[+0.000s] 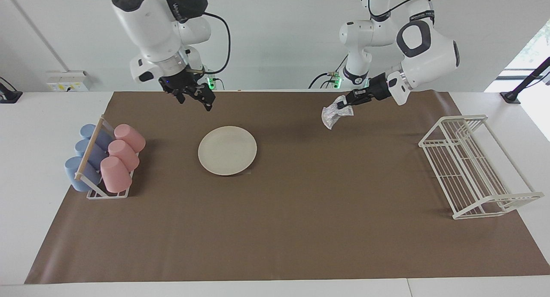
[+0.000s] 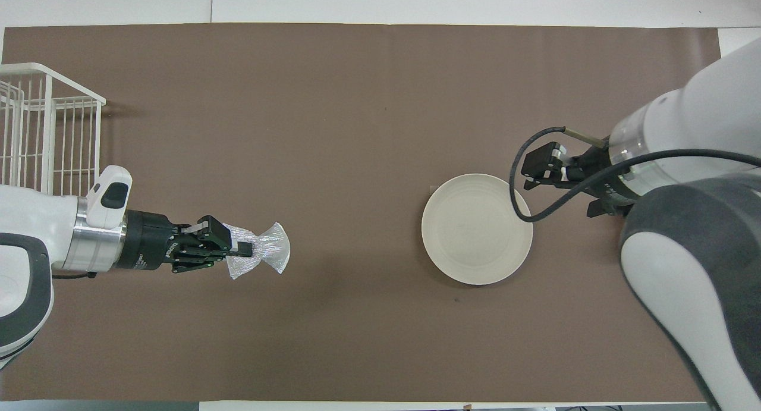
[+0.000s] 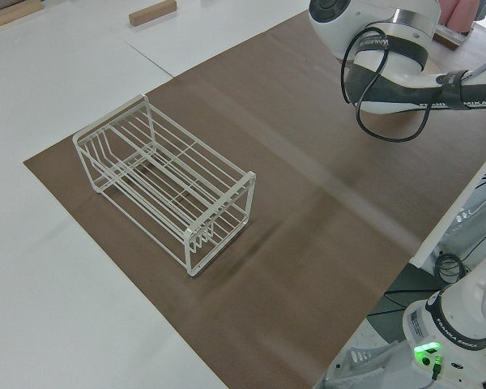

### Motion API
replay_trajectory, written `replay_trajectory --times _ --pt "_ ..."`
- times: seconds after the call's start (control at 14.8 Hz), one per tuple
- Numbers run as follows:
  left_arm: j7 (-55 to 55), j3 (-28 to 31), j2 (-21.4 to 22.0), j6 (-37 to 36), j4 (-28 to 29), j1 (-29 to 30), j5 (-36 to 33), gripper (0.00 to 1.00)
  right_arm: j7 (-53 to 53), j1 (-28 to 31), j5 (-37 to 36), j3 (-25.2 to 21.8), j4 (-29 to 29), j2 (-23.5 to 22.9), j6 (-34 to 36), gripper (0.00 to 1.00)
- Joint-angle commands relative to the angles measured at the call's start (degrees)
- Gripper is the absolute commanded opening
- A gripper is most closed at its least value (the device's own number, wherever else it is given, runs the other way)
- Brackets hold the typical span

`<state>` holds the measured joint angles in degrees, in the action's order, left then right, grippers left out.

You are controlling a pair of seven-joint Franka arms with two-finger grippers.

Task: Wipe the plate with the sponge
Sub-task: 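Carry the cloth to the rack while the right gripper returns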

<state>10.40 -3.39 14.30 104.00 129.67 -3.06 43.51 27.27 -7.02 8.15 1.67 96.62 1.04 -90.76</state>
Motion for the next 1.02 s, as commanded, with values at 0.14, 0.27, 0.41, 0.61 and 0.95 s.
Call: replay_trajectory --times 0.14,0.27,0.41,0.61,0.95 --pt "8.8 -0.6 -2.7 -0.5 -5.4 1.0 -18.8 0.00 -16.9 6.7 -0.5 1.0 1.3 0.8 -0.3 1.00" --pt "11.8 -0.7 -4.4 -2.0 -8.9 0.3 -27.9 0.00 -19.7 6.8 -0.6 1.0 1.2 0.6 -0.4 1.00" --pt "12.0 -0.8 -5.9 -6.4 -12.9 0.2 -34.3 0.00 -23.2 6.8 -2.3 1.0 1.1 0.5 -0.5 1.00" --pt "11.9 -1.0 -10.7 -16.5 -23.3 0.1 -43.4 0.00 -26.6 6.8 -6.7 1.0 -1.2 -0.8 -0.7 1.00" --pt "11.8 -2.0 -13.1 -24.6 -29.6 -4.6 -62.5 0.00 -27.8 6.9 -7.0 0.7 -2.2 -1.2 -0.3 1.00"
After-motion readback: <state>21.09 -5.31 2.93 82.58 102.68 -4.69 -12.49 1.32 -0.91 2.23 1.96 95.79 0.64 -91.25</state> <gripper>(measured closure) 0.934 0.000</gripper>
